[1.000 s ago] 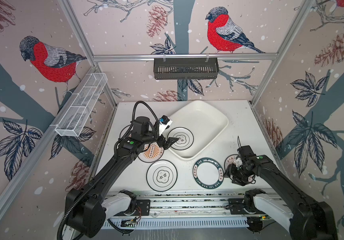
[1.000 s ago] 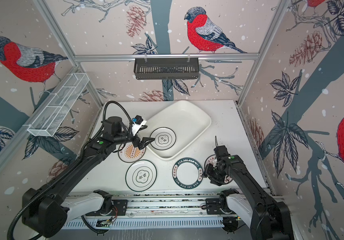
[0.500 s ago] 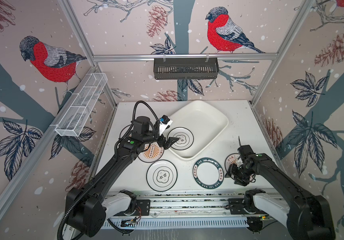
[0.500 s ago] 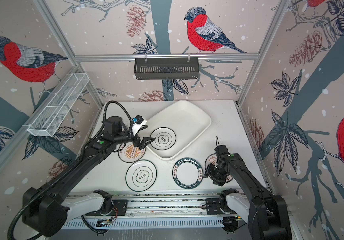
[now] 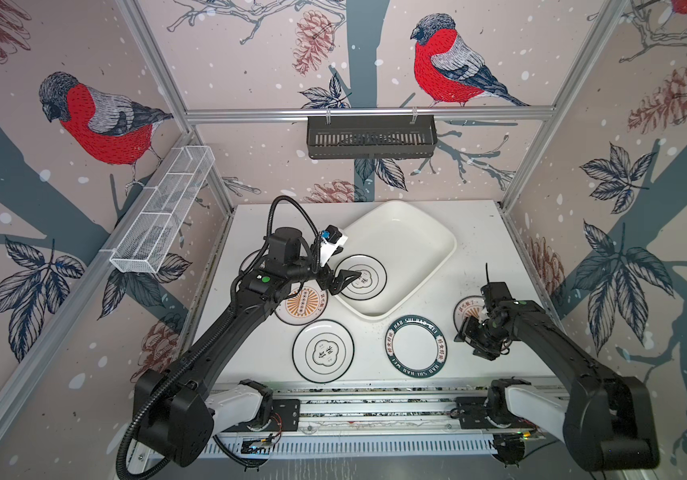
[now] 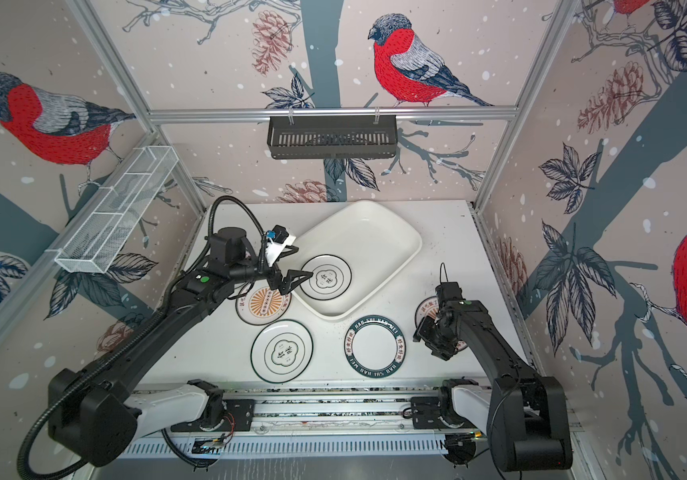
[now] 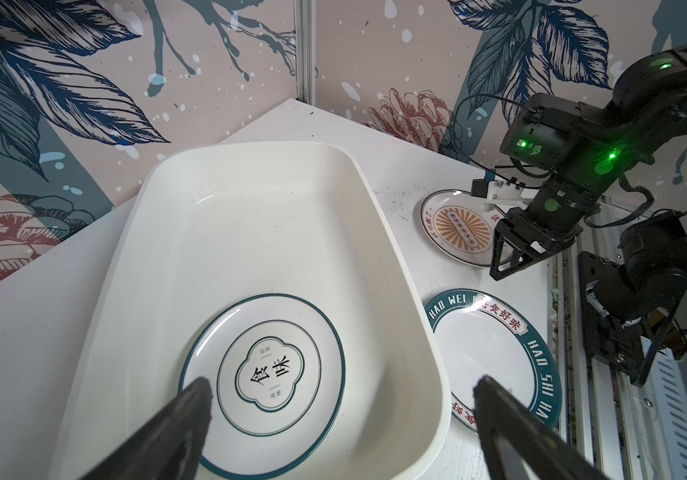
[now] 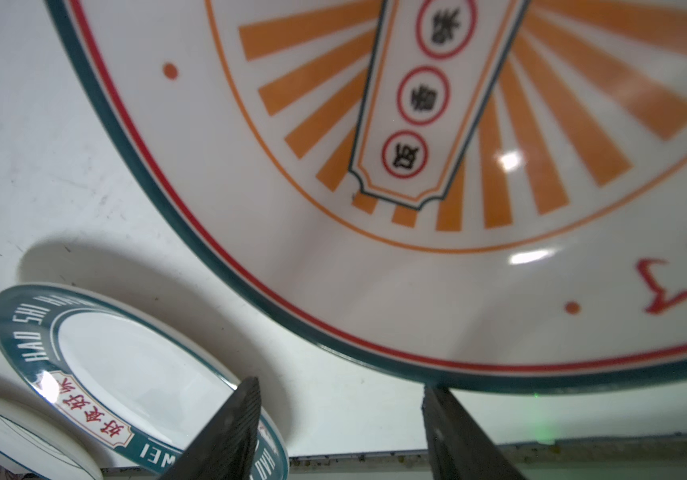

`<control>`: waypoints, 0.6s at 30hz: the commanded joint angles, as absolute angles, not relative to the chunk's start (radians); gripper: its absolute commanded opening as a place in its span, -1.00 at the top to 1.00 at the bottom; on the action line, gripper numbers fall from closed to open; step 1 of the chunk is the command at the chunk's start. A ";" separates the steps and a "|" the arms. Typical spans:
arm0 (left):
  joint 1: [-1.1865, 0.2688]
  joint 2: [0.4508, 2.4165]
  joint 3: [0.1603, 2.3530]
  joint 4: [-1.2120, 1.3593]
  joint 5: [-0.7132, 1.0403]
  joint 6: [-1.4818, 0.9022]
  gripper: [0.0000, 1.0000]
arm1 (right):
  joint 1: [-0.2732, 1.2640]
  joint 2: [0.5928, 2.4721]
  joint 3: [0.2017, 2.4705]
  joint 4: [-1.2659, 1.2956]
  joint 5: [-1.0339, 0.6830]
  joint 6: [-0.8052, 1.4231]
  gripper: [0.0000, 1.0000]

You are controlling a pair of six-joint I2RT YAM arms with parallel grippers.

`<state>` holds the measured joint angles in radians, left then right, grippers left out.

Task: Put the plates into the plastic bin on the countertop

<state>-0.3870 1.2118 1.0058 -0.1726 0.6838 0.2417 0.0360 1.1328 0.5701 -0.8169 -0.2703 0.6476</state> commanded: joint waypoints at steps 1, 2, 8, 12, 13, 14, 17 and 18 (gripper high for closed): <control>-0.388 1.210 1.028 -0.152 0.707 0.247 -0.95 | 0.011 1.139 0.575 -0.769 -0.236 0.640 -0.28; -0.390 1.206 1.026 -0.148 0.707 0.246 -0.95 | 0.004 1.145 0.577 -0.758 -0.235 0.641 -0.28; -0.394 1.211 1.020 -0.131 0.705 0.241 -0.95 | -0.032 1.186 0.583 -0.688 -0.231 0.622 -0.28; -0.396 1.215 1.014 -0.113 0.684 0.224 -0.95 | -0.064 1.199 0.583 -0.668 -0.247 0.620 -0.28; -0.396 1.214 1.014 -0.111 0.684 0.224 -0.95 | -0.069 1.200 0.585 -0.668 -0.248 0.620 -0.28; -0.396 1.214 1.012 -0.112 0.687 0.222 -0.95 | -0.071 1.200 0.587 -0.671 -0.248 0.621 -0.28; -0.396 1.213 1.012 -0.130 0.697 0.231 -0.95 | -0.071 1.192 0.595 -0.694 -0.276 0.648 -0.28; -0.396 1.213 1.014 -0.142 0.696 0.241 -0.95 | -0.070 1.183 0.598 -0.703 -0.283 0.658 -0.28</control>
